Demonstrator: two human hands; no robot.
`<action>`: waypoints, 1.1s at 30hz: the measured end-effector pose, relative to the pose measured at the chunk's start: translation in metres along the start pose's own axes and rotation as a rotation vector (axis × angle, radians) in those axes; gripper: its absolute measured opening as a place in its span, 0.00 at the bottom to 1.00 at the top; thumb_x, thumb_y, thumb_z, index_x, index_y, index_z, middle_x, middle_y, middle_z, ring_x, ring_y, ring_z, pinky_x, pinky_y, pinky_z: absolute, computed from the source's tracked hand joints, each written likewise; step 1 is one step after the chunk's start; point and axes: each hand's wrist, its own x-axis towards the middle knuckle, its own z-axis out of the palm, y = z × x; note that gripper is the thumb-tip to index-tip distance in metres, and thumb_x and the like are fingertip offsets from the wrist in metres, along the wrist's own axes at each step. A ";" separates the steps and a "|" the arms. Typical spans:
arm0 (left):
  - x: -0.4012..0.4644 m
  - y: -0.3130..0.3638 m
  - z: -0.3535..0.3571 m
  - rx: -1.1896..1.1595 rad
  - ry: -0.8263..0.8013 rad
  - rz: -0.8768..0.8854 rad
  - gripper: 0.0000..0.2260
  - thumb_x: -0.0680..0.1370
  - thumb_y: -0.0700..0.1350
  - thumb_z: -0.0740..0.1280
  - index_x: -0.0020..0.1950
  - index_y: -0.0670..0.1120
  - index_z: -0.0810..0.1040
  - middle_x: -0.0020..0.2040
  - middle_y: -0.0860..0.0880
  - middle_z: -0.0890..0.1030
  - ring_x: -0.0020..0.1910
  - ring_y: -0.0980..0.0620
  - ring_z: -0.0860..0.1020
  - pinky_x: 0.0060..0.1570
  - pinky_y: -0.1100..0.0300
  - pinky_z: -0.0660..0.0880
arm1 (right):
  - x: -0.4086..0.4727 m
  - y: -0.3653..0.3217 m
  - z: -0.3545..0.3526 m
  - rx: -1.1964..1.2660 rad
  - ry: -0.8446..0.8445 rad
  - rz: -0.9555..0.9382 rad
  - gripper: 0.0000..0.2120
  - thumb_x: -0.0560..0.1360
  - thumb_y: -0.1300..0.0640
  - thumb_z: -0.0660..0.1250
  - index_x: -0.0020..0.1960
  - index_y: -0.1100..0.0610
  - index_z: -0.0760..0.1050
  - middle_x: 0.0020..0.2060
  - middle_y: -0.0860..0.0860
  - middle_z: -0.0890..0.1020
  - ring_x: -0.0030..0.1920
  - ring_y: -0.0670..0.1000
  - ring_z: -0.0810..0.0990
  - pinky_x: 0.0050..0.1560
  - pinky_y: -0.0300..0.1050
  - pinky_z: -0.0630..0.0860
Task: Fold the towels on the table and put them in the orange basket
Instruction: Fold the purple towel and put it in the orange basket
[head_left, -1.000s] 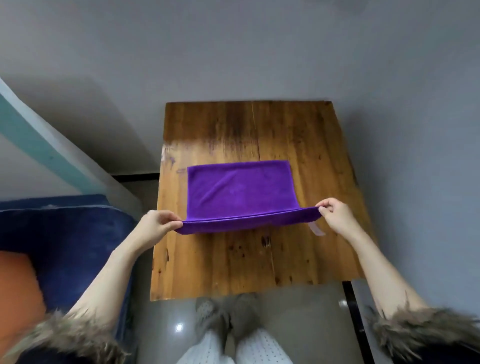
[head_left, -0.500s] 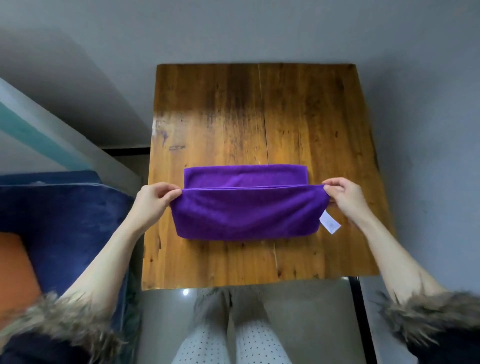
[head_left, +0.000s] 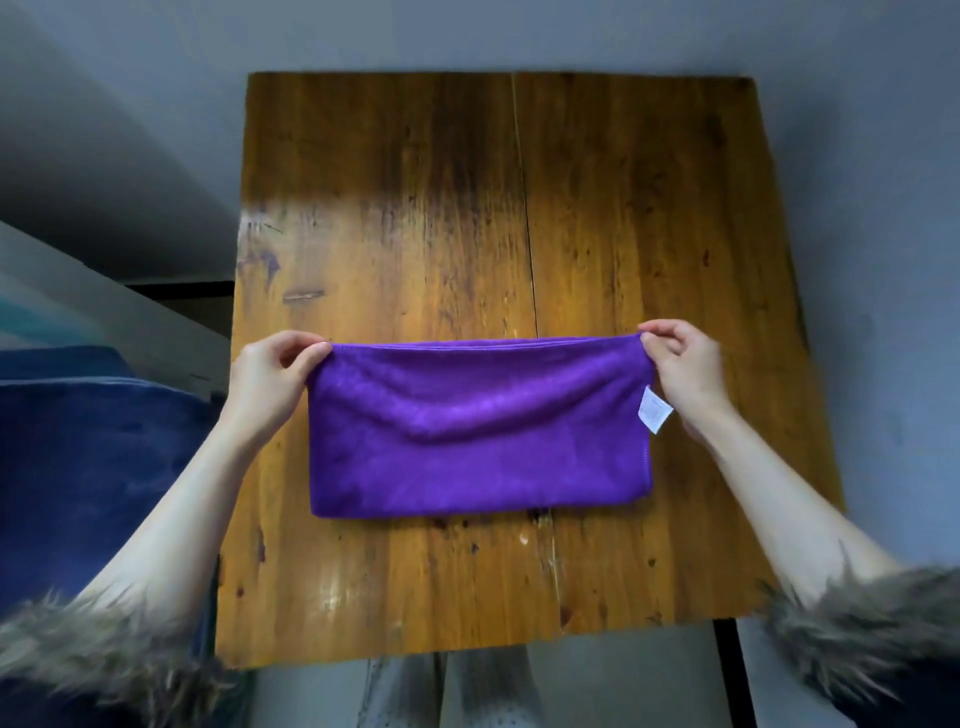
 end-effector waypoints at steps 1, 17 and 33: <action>0.002 -0.001 0.001 0.000 -0.007 -0.009 0.06 0.78 0.44 0.65 0.47 0.45 0.80 0.38 0.52 0.79 0.35 0.61 0.74 0.39 0.64 0.70 | 0.002 0.002 0.002 -0.004 0.005 0.002 0.06 0.78 0.64 0.61 0.50 0.58 0.76 0.38 0.51 0.80 0.29 0.35 0.77 0.30 0.28 0.71; 0.007 -0.011 0.031 0.354 0.217 0.061 0.10 0.77 0.45 0.66 0.57 0.44 0.78 0.50 0.42 0.75 0.51 0.41 0.74 0.51 0.50 0.68 | 0.002 0.011 0.027 -0.419 0.191 -0.176 0.10 0.78 0.59 0.62 0.57 0.59 0.76 0.56 0.56 0.75 0.56 0.52 0.74 0.50 0.31 0.66; 0.020 0.034 0.094 0.496 -0.169 0.283 0.10 0.74 0.52 0.69 0.51 0.48 0.77 0.51 0.49 0.72 0.57 0.47 0.66 0.49 0.56 0.54 | -0.005 -0.004 0.078 -0.885 -0.171 -0.602 0.09 0.77 0.54 0.63 0.53 0.56 0.78 0.52 0.52 0.77 0.56 0.53 0.71 0.58 0.50 0.61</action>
